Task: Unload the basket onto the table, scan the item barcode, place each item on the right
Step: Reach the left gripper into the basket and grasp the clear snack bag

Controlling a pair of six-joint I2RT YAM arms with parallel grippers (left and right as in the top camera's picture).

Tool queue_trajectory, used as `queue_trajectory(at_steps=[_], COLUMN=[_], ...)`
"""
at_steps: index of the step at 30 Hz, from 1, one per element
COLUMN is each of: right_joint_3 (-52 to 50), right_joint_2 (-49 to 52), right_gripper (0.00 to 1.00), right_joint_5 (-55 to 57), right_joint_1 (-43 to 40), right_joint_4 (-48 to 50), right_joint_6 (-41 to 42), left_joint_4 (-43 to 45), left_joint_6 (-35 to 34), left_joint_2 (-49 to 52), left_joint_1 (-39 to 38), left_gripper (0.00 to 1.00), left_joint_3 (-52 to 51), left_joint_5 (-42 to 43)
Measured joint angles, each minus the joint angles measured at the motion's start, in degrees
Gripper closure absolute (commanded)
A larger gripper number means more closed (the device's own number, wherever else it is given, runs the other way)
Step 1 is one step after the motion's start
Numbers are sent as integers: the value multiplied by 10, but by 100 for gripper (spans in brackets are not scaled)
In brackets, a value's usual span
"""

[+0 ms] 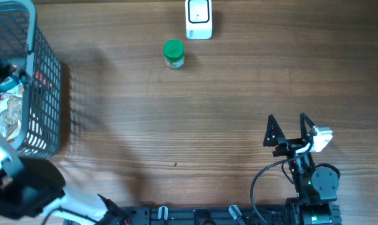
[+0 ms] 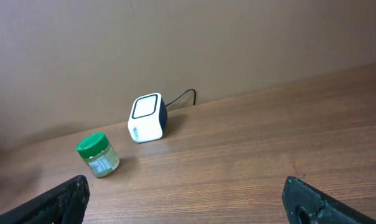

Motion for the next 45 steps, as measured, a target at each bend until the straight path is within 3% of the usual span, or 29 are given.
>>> queue_trajectory(at_steps=[11,19,28,35,45], right_joint_3=[0,0,0,0,0], right_joint_2=[0,0,0,0,0], right_gripper=[0,0,0,0,0], right_joint_5=[0,0,0,0,0], right_joint_1=[0,0,0,0,0], right_joint_4=[0,0,0,0,0], right_joint_6=[0,0,0,0,0], left_joint_4=[-15,13,116,171,172], left_joint_6=[96,137,182,193,139], left_joint_2=[178,188,189,171,169], left_joint_1=[0,0,0,0,20], left_gripper=[0,0,0,0,0], left_joint_3=[0,-12,-155,-194,-203], left_joint_5=[-49,-103,-110,-120,-240])
